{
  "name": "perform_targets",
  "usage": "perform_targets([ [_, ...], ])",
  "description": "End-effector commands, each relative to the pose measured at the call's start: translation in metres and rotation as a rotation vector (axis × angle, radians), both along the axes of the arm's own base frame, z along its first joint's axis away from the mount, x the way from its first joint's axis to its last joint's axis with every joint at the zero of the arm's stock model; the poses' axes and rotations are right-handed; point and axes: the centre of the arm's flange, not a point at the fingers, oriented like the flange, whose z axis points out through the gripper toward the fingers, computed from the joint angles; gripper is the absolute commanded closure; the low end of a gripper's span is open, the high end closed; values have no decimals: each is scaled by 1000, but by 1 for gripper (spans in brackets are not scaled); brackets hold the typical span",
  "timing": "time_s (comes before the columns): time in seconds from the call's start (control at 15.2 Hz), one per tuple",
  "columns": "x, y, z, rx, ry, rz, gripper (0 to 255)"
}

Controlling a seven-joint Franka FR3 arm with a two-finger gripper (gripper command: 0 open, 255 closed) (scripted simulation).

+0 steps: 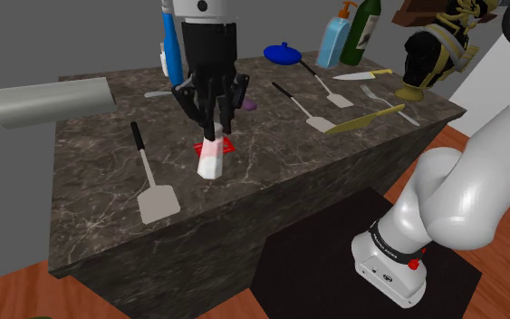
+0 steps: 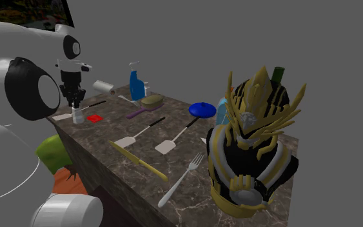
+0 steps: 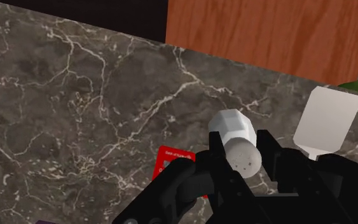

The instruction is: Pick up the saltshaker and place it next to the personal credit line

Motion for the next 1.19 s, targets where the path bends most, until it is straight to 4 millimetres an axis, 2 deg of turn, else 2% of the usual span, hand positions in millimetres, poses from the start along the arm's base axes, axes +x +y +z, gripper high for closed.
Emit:
perform_targets([
  [0.0, 2, 0, -5, -9, 9, -1, 0],
  [0.33, 1, -1, -6, -9, 9, -1, 0],
  [0.59, 12, -3, 42, -9, 9, -1, 0],
  [1.12, 12, -3, 42, -9, 9, -1, 0],
])
